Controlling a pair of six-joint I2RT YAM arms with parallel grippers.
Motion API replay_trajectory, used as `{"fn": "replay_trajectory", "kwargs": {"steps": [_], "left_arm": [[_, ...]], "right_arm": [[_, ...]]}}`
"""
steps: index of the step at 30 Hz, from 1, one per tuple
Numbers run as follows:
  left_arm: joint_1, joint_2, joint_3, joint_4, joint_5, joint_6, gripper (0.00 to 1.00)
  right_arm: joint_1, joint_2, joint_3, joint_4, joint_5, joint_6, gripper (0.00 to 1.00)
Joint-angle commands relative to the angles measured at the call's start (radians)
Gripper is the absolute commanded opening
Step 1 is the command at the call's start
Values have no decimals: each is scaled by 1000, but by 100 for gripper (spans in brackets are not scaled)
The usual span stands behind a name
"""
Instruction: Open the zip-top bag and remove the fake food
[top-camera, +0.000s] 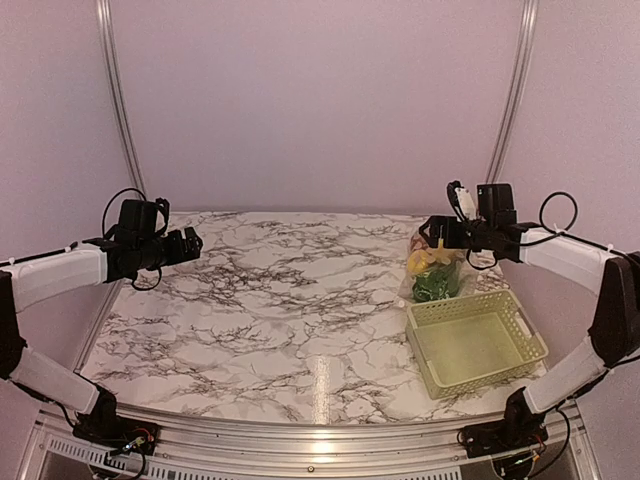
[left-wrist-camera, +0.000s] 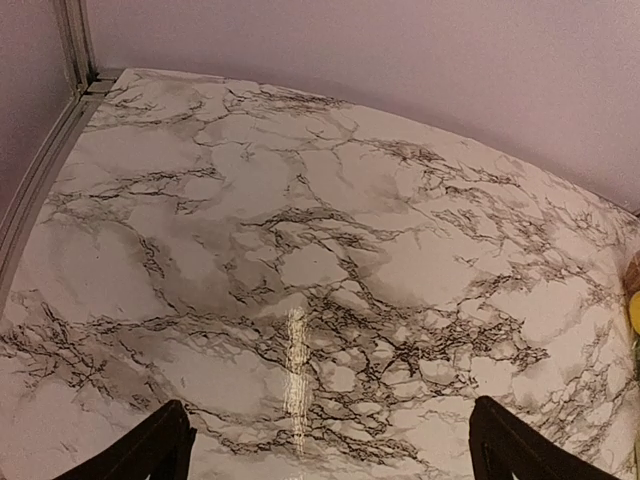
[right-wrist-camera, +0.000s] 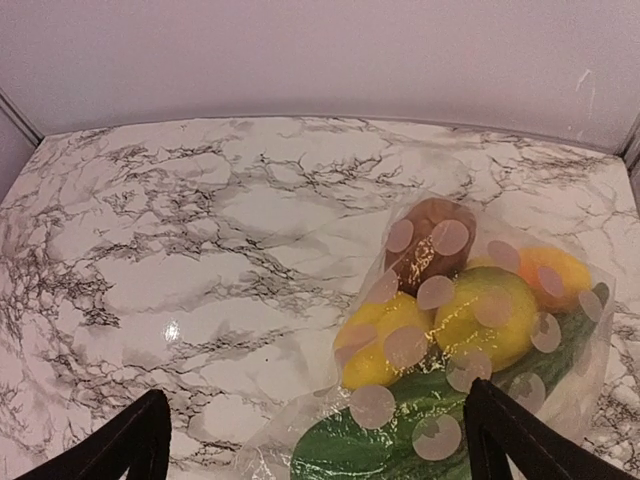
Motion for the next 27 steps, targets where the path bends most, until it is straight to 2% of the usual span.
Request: {"fn": "replay_trajectory", "kwargs": {"steps": [1,6,14,27], "left_arm": [[-8,0,24,14,-30,1,99],[-11,25,44,8,-37,-2,99],[-13,43,52,9,-49,-9,99],[-13,70,59,13,-50,-21,99]], "right_arm": [[15,-32,13,-102,100,-33,99],[3,-26,11,-154,165,-25,99],[-86,12,-1,-200,165,16,99],[-123,190,4,-130,-36,39,99]]}}
